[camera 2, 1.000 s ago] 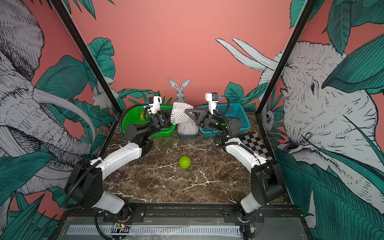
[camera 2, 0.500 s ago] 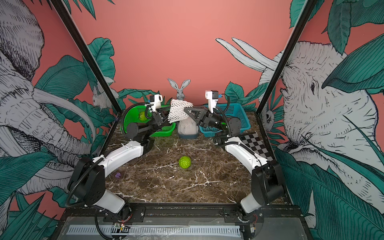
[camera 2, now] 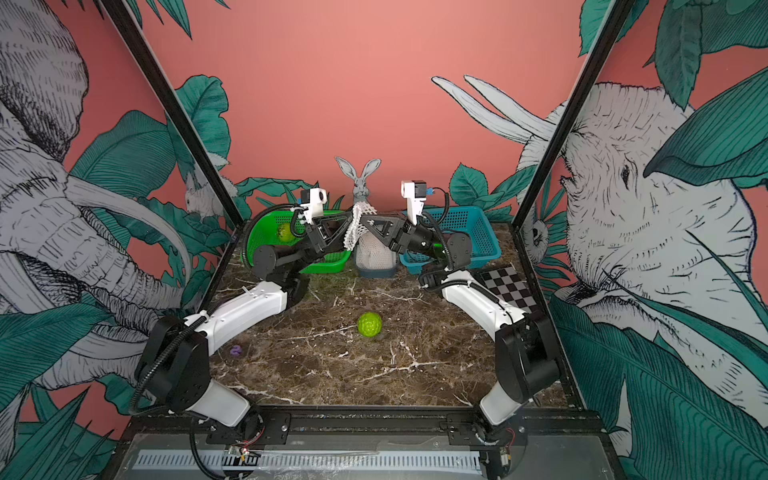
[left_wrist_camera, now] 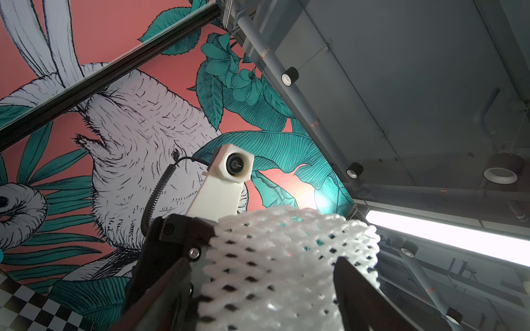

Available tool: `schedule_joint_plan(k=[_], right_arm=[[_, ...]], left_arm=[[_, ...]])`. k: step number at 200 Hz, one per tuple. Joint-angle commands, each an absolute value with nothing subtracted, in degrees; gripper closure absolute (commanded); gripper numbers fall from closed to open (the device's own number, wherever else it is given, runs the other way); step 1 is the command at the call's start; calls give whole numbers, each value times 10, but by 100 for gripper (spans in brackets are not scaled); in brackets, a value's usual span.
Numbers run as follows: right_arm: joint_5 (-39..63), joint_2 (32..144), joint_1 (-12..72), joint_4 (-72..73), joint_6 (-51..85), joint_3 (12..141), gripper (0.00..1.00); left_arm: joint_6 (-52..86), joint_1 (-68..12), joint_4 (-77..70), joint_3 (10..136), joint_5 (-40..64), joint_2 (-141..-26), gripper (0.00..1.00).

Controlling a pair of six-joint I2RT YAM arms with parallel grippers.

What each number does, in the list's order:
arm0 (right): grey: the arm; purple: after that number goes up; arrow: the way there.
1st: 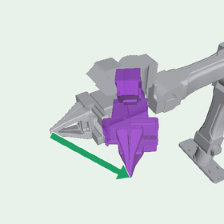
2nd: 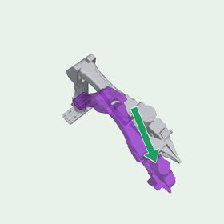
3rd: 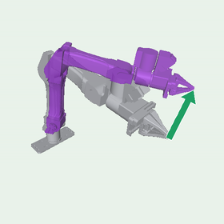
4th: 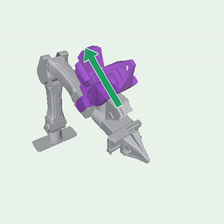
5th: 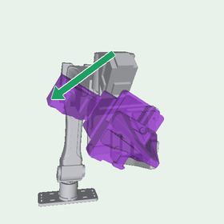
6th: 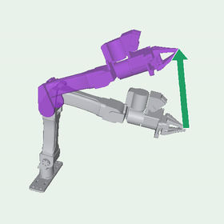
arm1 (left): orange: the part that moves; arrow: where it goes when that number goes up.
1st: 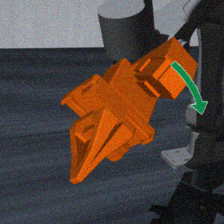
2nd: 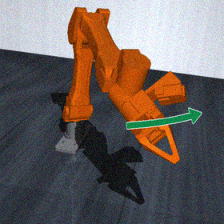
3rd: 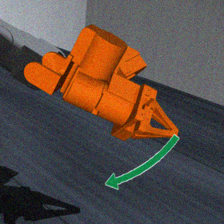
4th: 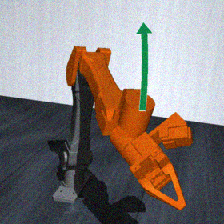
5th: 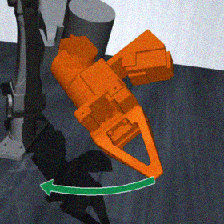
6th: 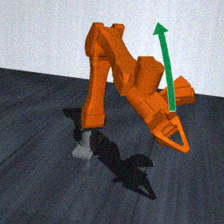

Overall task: Sleeve custard apples in foam nets
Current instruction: Open the foam net.

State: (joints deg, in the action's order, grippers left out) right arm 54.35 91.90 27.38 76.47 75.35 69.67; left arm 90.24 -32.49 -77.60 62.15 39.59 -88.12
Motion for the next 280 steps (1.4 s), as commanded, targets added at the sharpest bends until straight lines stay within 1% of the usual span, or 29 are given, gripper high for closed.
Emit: schedule_joint_plan(k=[1,42,54,71,84,113,119,120,127,135,161,164,172,180,185,206,214,220,242,259,280], right_arm=[[523,911,263,810,764,705,87],[526,893,250,810,770,685,87],[527,890,248,810,772,675,87],[528,884,246,810,771,666,87],[529,881,245,810,772,664,87],[539,875,244,810,775,660,87],[540,874,244,810,776,657,87],[540,874,244,810,777,657,87],[540,874,244,810,780,654,87],[541,874,244,810,781,650,87],[543,872,244,810,784,637,87],[543,872,244,810,784,635,87],[544,872,244,810,784,632,87],[546,870,244,810,785,629,87],[546,871,243,810,784,627,87],[547,876,243,809,799,621,87],[548,878,243,809,804,618,87],[550,877,243,809,805,612,87],[555,874,242,809,806,587,87],[557,876,242,809,812,568,87],[562,882,241,809,825,546,87]], left_arm=[[909,-327,-805,613,408,-846,25],[911,-313,-804,589,402,-836,37],[911,-312,-804,590,402,-835,44],[912,-310,-803,591,404,-837,49],[914,-309,-804,587,402,-842,55],[918,-300,-804,563,394,-845,55],[917,-300,-803,560,395,-845,59],[917,-300,-803,560,396,-845,61],[917,-299,-804,559,398,-846,68],[920,-300,-803,557,399,-849,71],[923,-300,-804,548,397,-858,72],[923,-299,-804,547,396,-859,75],[922,-300,-804,545,395,-860,86],[920,-299,-804,543,395,-861,93],[920,-300,-804,542,394,-861,95],[921,-299,-804,534,397,-864,95],[921,-298,-804,528,399,-864,99],[920,-299,-804,522,400,-864,100],[915,-289,-804,490,393,-855,100],[914,-281,-804,462,389,-849,95],[905,-280,-801,445,393,-846,95]])
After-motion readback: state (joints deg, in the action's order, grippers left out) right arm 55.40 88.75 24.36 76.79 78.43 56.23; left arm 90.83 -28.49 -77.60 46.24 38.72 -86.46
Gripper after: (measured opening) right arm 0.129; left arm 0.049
